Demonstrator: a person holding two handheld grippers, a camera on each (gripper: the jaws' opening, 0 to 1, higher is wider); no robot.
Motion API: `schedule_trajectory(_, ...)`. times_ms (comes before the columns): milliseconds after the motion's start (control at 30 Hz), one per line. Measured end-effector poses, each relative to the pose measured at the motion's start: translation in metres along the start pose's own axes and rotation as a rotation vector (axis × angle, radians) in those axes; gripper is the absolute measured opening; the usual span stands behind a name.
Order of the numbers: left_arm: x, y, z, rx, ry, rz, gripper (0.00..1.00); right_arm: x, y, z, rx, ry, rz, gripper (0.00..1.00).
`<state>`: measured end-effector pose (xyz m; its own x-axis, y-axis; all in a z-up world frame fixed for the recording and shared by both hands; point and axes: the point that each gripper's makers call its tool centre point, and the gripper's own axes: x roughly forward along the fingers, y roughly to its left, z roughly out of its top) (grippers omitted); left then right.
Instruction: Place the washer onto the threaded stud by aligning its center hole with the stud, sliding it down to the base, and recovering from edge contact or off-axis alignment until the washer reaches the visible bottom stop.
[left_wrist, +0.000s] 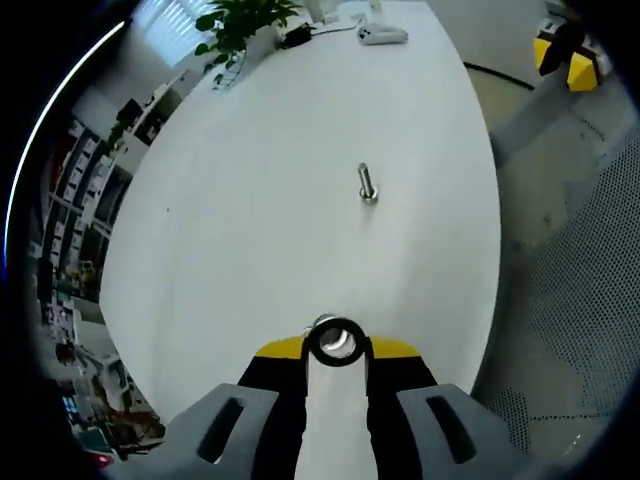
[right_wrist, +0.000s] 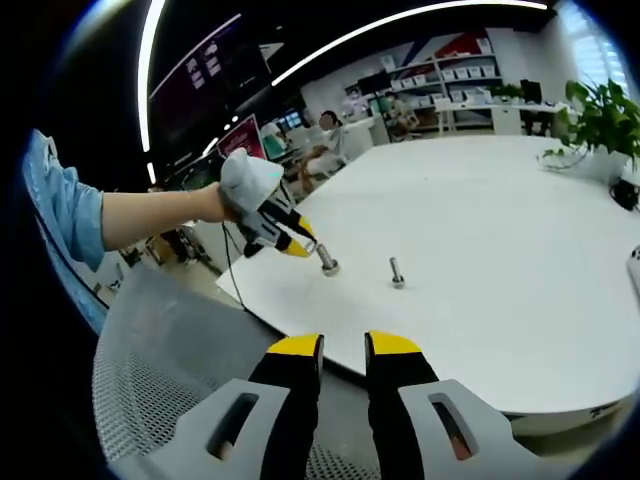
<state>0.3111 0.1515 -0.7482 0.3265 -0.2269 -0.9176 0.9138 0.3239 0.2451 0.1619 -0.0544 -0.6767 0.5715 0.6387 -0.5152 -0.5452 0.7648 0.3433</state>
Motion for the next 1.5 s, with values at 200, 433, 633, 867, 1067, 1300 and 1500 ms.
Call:
schedule_trajectory(200, 0.006, 0.007, 0.000, -0.017, 0.025, -0.020, 0.19, 0.000, 0.000, 0.000, 0.002, 0.000, -0.001, 0.20)
schedule_trajectory(433, 0.019, 0.010, -0.007, -0.022, 0.089, -0.070, 0.19, 0.000, 0.000, 0.000, 0.004, 0.000, -0.001, 0.20)
schedule_trajectory(633, 0.024, 0.013, -0.009, -0.040, 0.106, -0.094, 0.19, 0.000, -0.001, 0.000, 0.008, -0.002, -0.004, 0.20)
schedule_trajectory(867, 0.032, 0.010, -0.010, -0.037, 0.135, -0.119, 0.19, -0.001, -0.002, 0.000, 0.011, -0.004, -0.007, 0.20)
schedule_trajectory(1067, 0.034, 0.013, -0.007, -0.059, 0.133, -0.136, 0.19, 0.000, -0.002, 0.000, 0.012, -0.003, -0.009, 0.20)
schedule_trajectory(1300, 0.030, 0.008, -0.005, 0.009, 0.176, -0.153, 0.19, 0.000, -0.002, 0.000, 0.013, 0.001, -0.011, 0.20)
schedule_trajectory(1500, 0.039, 0.009, -0.007, 0.073, 0.243, -0.181, 0.19, 0.000, -0.002, -0.001, 0.012, 0.009, -0.011, 0.20)
